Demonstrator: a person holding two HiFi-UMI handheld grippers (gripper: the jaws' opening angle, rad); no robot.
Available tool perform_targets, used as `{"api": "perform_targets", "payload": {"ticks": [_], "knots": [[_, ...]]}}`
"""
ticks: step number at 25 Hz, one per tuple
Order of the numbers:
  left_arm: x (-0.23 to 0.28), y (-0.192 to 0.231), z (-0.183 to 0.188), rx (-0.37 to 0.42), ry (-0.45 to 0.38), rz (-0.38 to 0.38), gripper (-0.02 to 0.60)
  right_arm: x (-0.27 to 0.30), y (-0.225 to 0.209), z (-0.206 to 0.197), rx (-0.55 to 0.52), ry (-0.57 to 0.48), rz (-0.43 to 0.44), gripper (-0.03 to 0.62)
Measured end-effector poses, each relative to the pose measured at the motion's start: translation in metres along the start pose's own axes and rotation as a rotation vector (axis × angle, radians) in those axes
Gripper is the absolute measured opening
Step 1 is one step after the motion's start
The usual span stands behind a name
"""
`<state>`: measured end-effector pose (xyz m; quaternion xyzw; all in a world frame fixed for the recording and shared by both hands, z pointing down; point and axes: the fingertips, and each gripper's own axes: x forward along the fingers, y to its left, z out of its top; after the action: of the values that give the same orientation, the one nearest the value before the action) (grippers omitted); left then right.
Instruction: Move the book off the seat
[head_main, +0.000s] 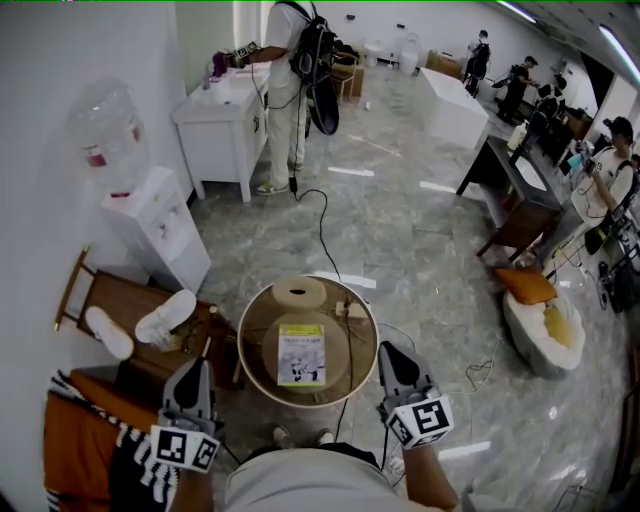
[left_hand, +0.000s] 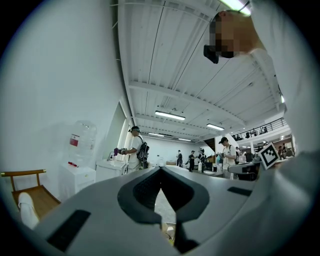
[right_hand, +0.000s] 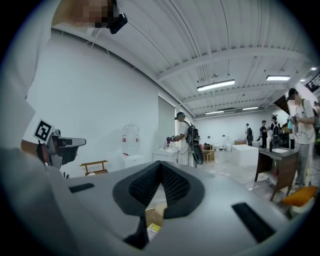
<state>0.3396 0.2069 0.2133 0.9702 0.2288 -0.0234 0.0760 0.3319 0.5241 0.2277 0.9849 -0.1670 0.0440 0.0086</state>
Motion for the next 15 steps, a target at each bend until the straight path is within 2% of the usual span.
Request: {"api": "perform_targets", "payload": {"ticks": [6, 15], "knots": [[-0.008, 0.007, 0.0, -0.005, -0.006, 0.011, 0.017, 0.001, 0.008, 0.008, -0.052, -0.03, -0.03, 0.021], [-0.008, 0.006, 0.002, -0.001, -0.008, 0.009, 0.017, 0.001, 0.008, 0.016, -0.054, -0.042, -0.029, 0.021]]}}
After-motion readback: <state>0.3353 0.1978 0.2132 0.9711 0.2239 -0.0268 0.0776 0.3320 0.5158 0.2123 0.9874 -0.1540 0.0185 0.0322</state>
